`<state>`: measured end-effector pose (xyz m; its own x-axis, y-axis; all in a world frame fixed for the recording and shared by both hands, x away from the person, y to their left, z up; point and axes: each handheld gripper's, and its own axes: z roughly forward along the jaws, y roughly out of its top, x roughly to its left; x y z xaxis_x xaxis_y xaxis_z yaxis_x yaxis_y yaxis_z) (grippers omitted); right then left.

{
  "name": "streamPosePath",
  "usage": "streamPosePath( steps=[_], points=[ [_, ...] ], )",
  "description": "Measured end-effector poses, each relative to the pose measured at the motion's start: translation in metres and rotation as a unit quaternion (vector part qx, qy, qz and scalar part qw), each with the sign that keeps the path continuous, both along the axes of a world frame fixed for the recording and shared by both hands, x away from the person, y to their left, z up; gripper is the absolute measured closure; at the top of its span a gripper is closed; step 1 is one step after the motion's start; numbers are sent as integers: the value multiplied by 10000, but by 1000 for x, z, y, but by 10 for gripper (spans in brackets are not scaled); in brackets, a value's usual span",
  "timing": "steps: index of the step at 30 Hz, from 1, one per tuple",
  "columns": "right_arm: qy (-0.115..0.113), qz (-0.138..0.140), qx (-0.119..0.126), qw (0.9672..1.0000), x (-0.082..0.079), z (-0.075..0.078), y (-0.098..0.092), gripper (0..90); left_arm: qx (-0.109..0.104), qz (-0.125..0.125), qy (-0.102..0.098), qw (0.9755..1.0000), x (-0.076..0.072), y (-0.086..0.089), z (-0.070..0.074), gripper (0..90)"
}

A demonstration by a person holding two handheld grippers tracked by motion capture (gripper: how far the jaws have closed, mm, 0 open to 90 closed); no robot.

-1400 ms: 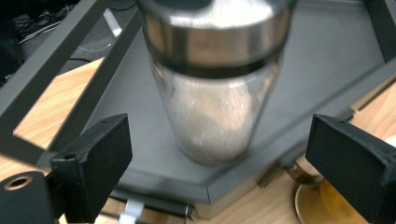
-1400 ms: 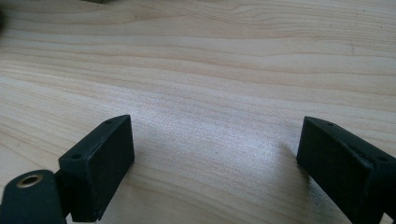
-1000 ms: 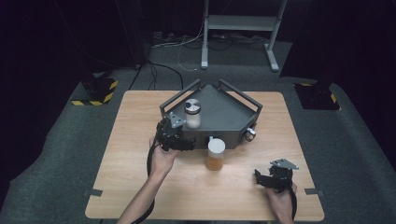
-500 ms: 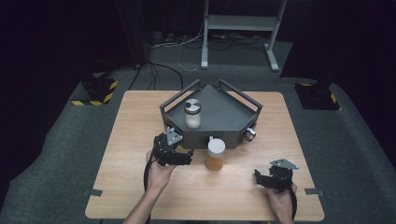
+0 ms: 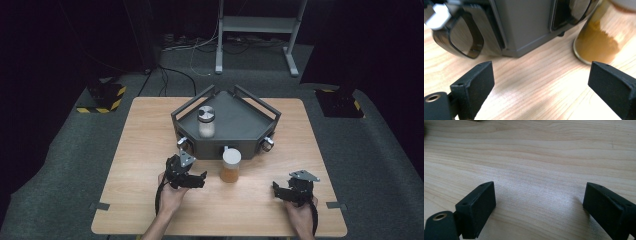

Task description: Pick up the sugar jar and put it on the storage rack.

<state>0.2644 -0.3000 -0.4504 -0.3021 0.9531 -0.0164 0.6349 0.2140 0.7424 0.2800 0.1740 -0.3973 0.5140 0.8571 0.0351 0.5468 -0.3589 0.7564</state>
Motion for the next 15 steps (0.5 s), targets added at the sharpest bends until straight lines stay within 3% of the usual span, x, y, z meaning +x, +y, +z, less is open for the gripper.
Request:
streamPosePath(
  steps=[15],
  points=[
    [1, -1, 2, 10000, 0, 0, 0, 110, 147, 28, 239, 9996, 7, -2, -27, 68]
  ],
)
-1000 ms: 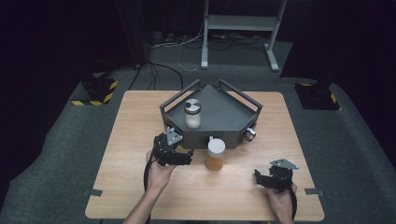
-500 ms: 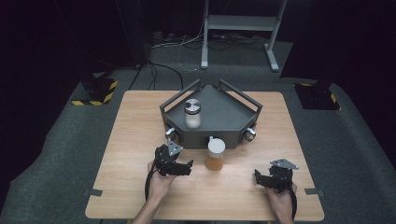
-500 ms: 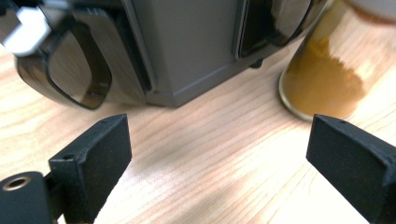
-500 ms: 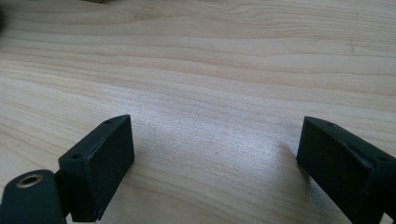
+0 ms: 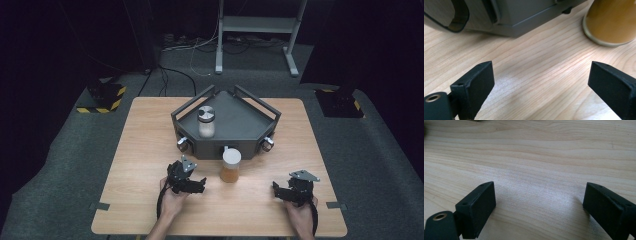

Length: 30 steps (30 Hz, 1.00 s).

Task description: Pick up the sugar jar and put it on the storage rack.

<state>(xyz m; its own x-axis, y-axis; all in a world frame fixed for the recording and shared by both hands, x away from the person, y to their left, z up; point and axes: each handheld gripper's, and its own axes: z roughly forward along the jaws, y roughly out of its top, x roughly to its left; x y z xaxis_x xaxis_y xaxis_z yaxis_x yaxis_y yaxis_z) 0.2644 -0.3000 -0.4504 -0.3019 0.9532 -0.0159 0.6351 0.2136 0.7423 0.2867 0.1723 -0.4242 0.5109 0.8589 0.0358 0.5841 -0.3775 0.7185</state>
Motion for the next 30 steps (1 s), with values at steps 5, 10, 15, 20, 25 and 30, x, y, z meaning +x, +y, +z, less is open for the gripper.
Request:
streamPosePath(
  steps=[5, 10, 15, 20, 25, 30],
  points=[
    [-2, 2, -2, 10000, 0, 0, 0, 110, -64, 40, 49, 10000, 1, 4, -7, 68],
    [2, -2, -1, 10000, 0, 0, 0, 110, -28, 16, 84, 10000, 2, 1, -13, 68],
    [2, -2, 0, 10000, 0, 0, 0, 110, -70, 24, 88, 9999, 2, 0, -16, 64],
    [2, -3, 0, 10000, 0, 0, 0, 110, -32, 6, 107, 9999, 3, -2, -18, 63],
    [1, 1, -2, 10000, 0, 0, 0, 110, -29, 12, 147, 9999, 5, -2, -20, 60],
    [0, 1, -1, 10000, 0, 0, 0, 110, -99, 30, 155, 9998, 7, 2, -22, 54]
  ],
)
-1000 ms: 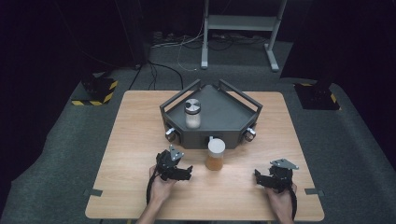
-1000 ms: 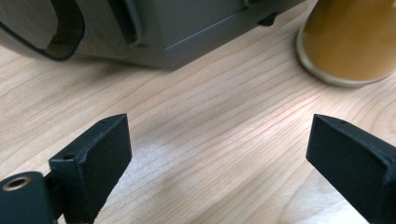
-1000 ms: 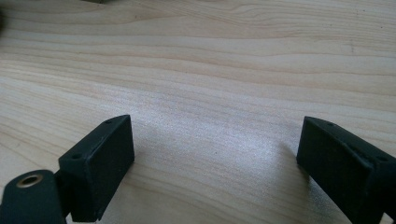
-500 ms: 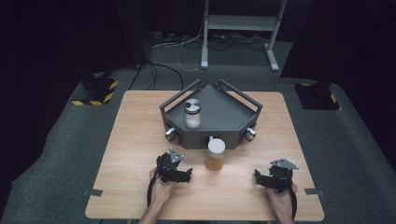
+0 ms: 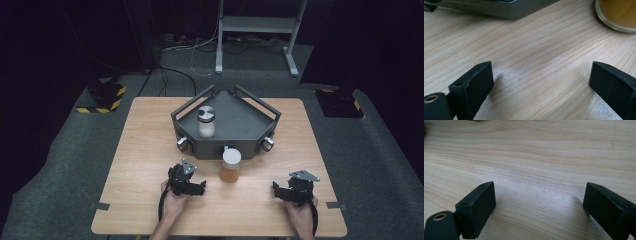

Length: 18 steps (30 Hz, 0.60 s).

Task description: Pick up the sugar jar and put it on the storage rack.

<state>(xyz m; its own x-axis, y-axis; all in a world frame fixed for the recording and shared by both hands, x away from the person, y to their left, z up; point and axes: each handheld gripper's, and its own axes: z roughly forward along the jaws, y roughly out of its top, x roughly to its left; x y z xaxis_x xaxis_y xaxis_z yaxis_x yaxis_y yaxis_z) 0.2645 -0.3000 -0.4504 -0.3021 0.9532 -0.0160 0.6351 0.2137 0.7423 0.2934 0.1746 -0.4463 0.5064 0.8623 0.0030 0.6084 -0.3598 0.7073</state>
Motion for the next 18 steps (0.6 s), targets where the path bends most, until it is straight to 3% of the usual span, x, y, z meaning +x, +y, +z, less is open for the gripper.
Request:
streamPosePath(
  steps=[5, 18],
  points=[
    [2, -3, 0, 10000, 0, 0, 0, 109, -64, -14, -110, 9999, -3, 3, -5, 47],
    [2, 0, -2, 10000, 0, 0, 0, 109, -56, -39, -112, 9999, -2, 4, -5, 42]
  ],
)
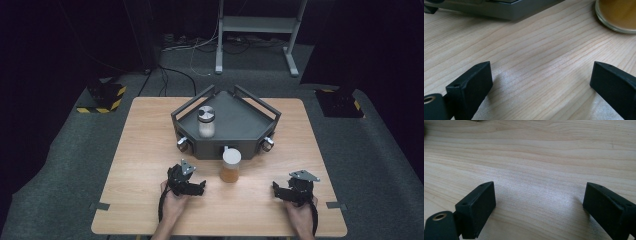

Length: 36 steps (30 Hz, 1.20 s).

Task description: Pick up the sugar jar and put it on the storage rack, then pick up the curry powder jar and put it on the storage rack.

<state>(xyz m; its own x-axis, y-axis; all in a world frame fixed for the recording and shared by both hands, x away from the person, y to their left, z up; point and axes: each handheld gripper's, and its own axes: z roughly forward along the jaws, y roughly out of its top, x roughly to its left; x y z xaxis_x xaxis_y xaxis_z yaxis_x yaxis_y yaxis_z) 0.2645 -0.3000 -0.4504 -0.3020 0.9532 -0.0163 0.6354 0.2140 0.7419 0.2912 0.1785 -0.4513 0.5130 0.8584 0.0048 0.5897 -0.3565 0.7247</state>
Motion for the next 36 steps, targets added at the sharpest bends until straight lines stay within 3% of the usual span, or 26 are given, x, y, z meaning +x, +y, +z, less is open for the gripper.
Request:
streamPosePath(
  steps=[36],
  points=[
    [27, 19, 8, 10000, 1, 0, 0, 94, 3, -2, -17, 10000, 0, 0, 0, 43]
  ],
)
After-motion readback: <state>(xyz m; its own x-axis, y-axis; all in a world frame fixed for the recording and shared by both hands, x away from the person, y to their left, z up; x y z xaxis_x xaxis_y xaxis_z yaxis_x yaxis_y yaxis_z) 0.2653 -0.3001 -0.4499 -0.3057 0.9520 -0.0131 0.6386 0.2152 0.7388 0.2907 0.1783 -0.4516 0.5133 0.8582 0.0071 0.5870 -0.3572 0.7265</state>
